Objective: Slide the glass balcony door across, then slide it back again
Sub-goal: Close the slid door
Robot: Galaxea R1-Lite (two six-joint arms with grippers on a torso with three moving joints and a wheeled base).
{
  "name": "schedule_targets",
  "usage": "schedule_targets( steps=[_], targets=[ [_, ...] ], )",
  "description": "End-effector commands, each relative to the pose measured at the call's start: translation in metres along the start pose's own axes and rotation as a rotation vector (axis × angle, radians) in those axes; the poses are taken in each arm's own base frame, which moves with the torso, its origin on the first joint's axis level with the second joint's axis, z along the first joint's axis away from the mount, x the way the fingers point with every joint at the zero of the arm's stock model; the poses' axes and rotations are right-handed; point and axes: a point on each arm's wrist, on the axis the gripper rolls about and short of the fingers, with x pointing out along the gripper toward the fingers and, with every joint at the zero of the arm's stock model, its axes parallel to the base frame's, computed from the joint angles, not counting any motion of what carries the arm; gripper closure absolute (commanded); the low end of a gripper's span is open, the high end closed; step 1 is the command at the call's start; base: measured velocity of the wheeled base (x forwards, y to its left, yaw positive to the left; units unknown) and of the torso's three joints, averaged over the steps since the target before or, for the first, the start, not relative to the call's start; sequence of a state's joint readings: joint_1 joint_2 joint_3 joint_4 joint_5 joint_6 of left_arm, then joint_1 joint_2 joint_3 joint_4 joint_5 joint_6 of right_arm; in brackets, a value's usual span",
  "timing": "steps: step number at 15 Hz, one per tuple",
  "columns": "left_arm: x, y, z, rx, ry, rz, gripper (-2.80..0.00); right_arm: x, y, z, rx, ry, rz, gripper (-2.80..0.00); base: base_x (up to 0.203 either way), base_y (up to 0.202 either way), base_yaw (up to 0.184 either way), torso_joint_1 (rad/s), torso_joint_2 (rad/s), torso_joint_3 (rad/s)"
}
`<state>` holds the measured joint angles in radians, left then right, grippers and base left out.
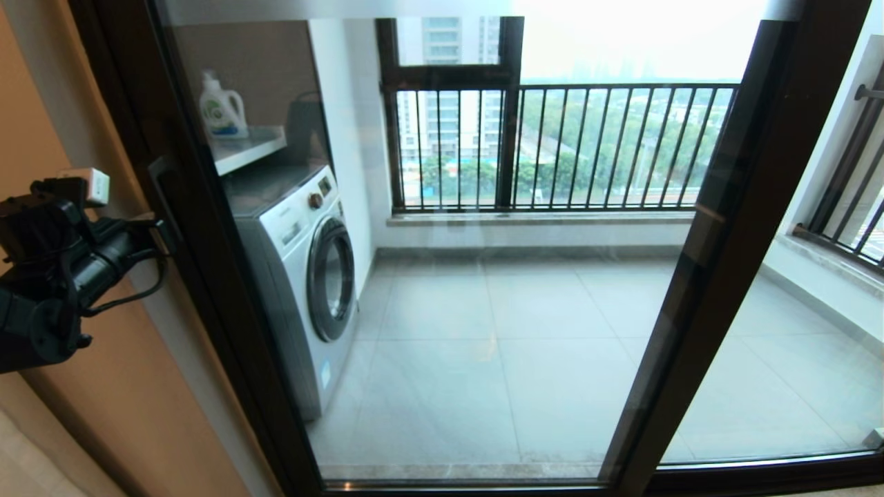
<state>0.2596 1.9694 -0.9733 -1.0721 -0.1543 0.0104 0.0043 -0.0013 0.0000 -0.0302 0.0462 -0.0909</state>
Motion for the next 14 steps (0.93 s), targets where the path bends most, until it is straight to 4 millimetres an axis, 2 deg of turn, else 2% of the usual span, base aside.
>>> schedule_targets(
  steps=[1, 6, 11, 14],
  targets=[
    [-0.003, -0.003, 0.007, 0.004, -0.018, -0.012, 0.00, 0.001, 0.000, -0.003, -0.001, 0.013, 0.002, 0.00, 0.000, 0.000, 0.000, 0.000, 0.00, 0.000],
    [-0.006, -0.032, 0.018, 0.000, -0.042, -0.080, 0.00, 0.001, 0.000, -0.003, -0.001, 0.013, 0.001, 0.00, 0.000, 0.000, 0.000, 0.000, 0.00, 0.000],
    [-0.004, -0.044, 0.019, -0.002, -0.044, -0.092, 0.00, 0.001, 0.000, -0.003, -0.001, 0.013, 0.003, 0.00, 0.000, 0.000, 0.000, 0.000, 0.00, 0.000],
    [-0.001, -0.045, 0.026, 0.000, -0.072, -0.091, 0.00, 0.001, 0.000, -0.003, -0.001, 0.013, 0.003, 0.00, 0.000, 0.000, 0.000, 0.000, 0.00, 0.000]
  ],
)
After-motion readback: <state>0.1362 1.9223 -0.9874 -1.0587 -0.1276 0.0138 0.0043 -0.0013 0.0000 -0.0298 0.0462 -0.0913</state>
